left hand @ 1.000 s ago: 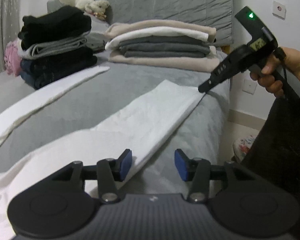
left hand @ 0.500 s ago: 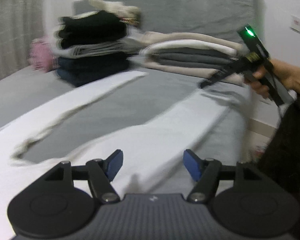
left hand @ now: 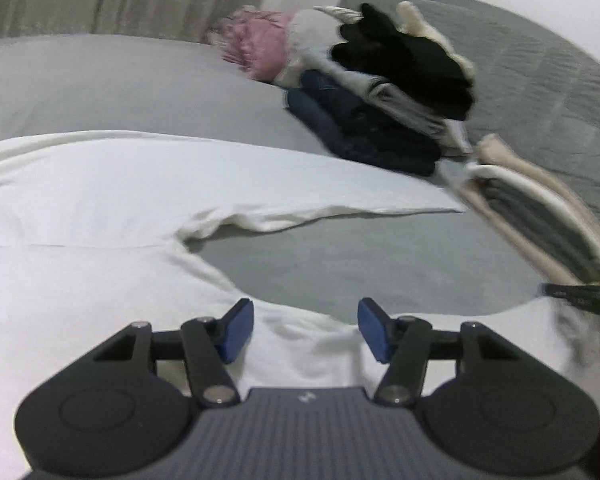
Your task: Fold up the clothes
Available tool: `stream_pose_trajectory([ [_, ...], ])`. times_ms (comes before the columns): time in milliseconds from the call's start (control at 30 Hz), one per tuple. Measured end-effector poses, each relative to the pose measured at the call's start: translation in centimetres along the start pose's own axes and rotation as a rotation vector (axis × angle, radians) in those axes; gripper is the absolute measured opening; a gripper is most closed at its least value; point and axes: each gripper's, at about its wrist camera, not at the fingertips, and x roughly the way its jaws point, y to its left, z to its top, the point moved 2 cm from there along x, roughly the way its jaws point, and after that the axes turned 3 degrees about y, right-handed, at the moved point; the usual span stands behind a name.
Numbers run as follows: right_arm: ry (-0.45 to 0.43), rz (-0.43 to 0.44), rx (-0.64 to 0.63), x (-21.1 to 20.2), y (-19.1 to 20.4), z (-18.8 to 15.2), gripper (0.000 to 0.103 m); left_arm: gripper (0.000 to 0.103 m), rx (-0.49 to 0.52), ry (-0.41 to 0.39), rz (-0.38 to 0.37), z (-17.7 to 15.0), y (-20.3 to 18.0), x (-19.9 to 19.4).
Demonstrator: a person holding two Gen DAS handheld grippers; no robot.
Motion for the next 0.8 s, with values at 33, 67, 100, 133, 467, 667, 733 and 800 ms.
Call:
stream_pose_trajectory([
  [33,0.014,-0.021,-0.003,0.3,-0.2,-0.4,0.000,0.054,0.015,-0.019,0.022,-0.2,-0.1,0.4],
  [67,0.019,-0.030,-0.011,0.5,-0.2,-0.6,0.000,0.054,0.018,-0.026,0.030,-0.3,-0.2,0.5],
  [100,0.019,-0.033,-0.020,0.7,-0.1,-0.8,0.000,0.055,0.024,-0.032,0.040,-0.3,-0.3,0.6],
  [133,0.019,-0.036,-0.026,0.9,-0.1,-0.8,0.000,0.055,0.028,-0.038,0.050,-0.3,-0.5,0.7],
  [467,-0.148,0.278,-0.117,-2.5,5.5,2.3,0.037,0.061,0.089,-0.017,-0.008,-1.2,-1.7,-2.9],
  [667,-0.120,0.519,-0.242,-1.9,12.9,3.6,0.036,0.057,0.023,-0.024,-0.015,-0.7,-0.1,-2.1],
  [733,-0.111,0.576,-0.251,-1.6,15.2,4.3,0.036,0.053,-0.057,-0.025,-0.034,-0.1,1.1,-1.8],
  [800,-0.101,0.630,-0.258,-1.4,17.2,4.9,0.036,0.053,-0.101,-0.038,-0.036,0.2,1.8,-1.7],
])
